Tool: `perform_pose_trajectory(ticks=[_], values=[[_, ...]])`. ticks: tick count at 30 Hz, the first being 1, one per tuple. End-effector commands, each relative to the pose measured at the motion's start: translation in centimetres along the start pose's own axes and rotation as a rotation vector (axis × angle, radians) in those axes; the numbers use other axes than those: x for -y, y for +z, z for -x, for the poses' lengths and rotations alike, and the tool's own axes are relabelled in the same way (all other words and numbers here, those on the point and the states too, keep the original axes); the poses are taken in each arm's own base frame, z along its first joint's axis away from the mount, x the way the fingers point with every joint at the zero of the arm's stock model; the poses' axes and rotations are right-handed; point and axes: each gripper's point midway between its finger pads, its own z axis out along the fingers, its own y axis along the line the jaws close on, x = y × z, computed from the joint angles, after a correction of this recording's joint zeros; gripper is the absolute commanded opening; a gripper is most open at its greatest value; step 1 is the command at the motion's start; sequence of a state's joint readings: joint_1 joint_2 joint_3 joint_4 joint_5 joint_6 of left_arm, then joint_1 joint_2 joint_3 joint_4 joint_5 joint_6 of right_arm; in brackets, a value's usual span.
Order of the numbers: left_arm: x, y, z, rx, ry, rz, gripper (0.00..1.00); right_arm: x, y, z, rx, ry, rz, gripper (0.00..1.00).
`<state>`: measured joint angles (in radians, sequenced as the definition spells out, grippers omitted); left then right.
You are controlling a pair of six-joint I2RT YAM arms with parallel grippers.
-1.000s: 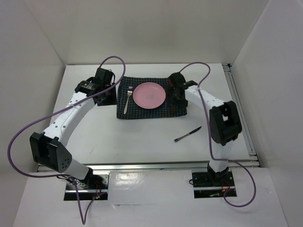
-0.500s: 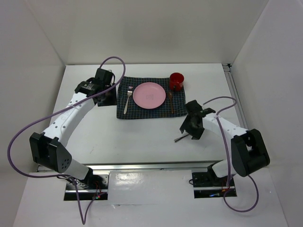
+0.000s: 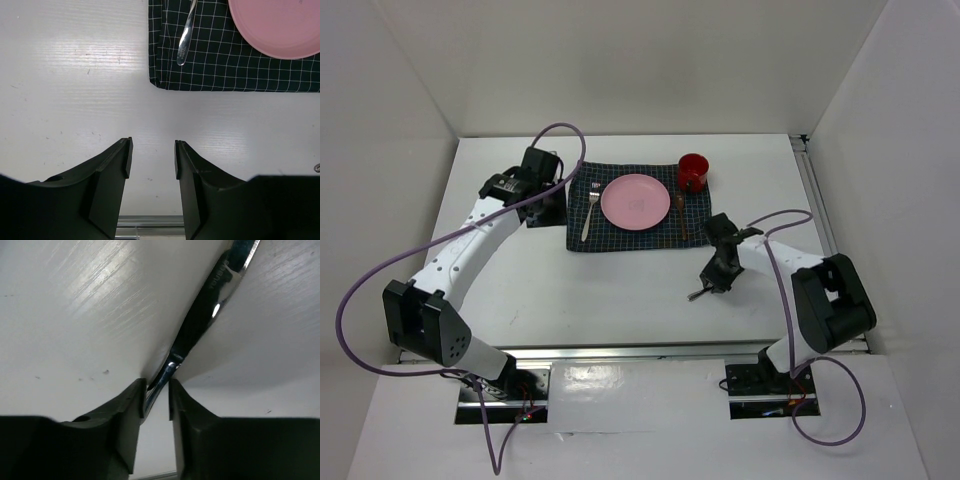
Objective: Set the dinner table for one person
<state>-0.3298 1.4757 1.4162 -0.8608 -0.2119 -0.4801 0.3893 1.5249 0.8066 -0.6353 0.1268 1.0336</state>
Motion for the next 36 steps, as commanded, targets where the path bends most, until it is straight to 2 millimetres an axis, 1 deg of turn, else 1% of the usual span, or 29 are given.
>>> perform_pose_trajectory(ticks=[1,2,3,5,6,7,9,10,11,12,13,14,15,17,18,19,20,22,23,24,25,26,27,28,29,32,34,36], values=[[0.0,-0.8,0.6,0.036,-0.026,-0.013,0.56,0.6,1.3,0.0,0.054,0.059,-0.023,0.33],[0.0,-0.8,0.6,0.036,-0.026,-0.013,0.56,0.9,1.2,0.0,0.064,0.060,-0.024,0.27],[-0.1,-0.6,0.2,0.027,-0.024,-0.009,0.56,1.3,1.1,0.1,0.076,0.060,-0.027,0.17],[-0.1,-0.6,0.2,0.027,-0.024,-0.009,0.56,1.3,0.3,0.5,0.098,0.063,-0.017,0.08],[-0.1,-0.6,0.2,0.027,-0.024,-0.009,0.56,1.2,-0.1,1.1,0.121,0.052,-0.016,0.03],[-0.1,-0.6,0.2,0.027,-0.024,-0.009,0.56,1.1,-0.5,1.4,0.134,0.029,-0.012,0.01],[0.0,-0.6,0.2,0.022,-0.024,-0.019,0.56,0.0,-2.0,2.8,0.178,0.003,0.019,0.00],[0.1,-0.3,0.1,0.014,-0.023,-0.015,0.56,-0.4,-2.5,3.1,0.196,-0.033,0.036,0.00],[0.1,-0.3,0.1,0.014,-0.023,-0.015,0.56,-1.5,-3.5,4.0,0.243,-0.113,0.100,0.00],[0.1,-0.3,0.1,0.014,-0.023,-0.015,0.56,-2.7,-4.5,4.7,0.267,-0.146,0.145,0.00],[0.1,-0.3,0.1,0.014,-0.023,-0.015,0.56,-3.5,-5.2,5.0,0.276,-0.189,0.182,0.00],[0.1,-0.3,0.1,0.014,-0.023,-0.015,0.56,-4.1,-5.8,5.6,0.302,-0.267,0.196,0.00],[0.1,-0.3,0.1,0.014,-0.023,-0.015,0.56,-5.0,-6.9,6.3,0.319,-0.287,0.210,0.00],[-0.1,-0.3,0.1,0.018,-0.023,-0.007,0.56,-5.6,-7.3,7.0,0.326,-0.355,0.200,0.00],[-0.1,-0.3,0.1,0.018,-0.023,-0.007,0.56,-5.4,-6.8,7.0,0.308,-0.363,0.158,0.00],[-0.1,-0.3,0.1,0.018,-0.023,-0.007,0.56,-6.1,-7.4,7.5,0.318,-0.372,0.166,0.00],[-0.1,-0.3,0.1,0.018,-0.023,-0.007,0.56,-6.4,-7.4,7.8,0.326,-0.370,0.162,0.00],[-0.1,-0.3,0.1,0.018,-0.023,-0.007,0.56,-6.4,-7.4,7.8,0.309,-0.377,0.140,0.00],[-0.1,-0.3,0.1,0.018,-0.023,-0.007,0.56,-6.0,-7.3,7.6,0.296,-0.372,0.128,0.00],[-0.1,-0.3,0.1,0.018,-0.023,-0.007,0.56,-5.6,-7.2,7.2,0.271,-0.342,0.105,0.02],[-0.1,-0.3,0.1,0.018,-0.023,-0.007,0.56,-4.9,-6.8,7.0,0.263,-0.328,0.080,0.11],[-0.1,-0.3,0.1,0.018,-0.023,-0.007,0.56,-4.3,-6.4,6.5,0.248,-0.315,0.063,0.17],[-0.1,-0.3,0.1,0.018,-0.014,-0.007,0.56,-4.1,-6.4,6.0,0.231,-0.297,0.074,0.23],[0.0,-0.3,0.3,0.026,-0.015,-0.010,0.56,-3.1,-5.8,5.3,0.204,-0.286,0.063,0.31],[0.0,-0.3,0.3,0.026,-0.015,-0.010,0.56,-2.7,-5.5,4.7,0.167,-0.266,0.076,0.39],[0.0,-0.3,0.3,0.026,-0.015,-0.010,0.56,-1.3,-4.2,3.0,0.097,-0.233,0.054,0.48],[0.0,-0.3,0.3,0.026,-0.015,-0.010,0.56,-0.5,-3.8,2.1,0.063,-0.193,0.035,0.57],[0.0,-0.3,0.3,0.026,-0.015,-0.010,0.56,0.3,-3.1,0.8,0.017,-0.188,0.023,0.62]])
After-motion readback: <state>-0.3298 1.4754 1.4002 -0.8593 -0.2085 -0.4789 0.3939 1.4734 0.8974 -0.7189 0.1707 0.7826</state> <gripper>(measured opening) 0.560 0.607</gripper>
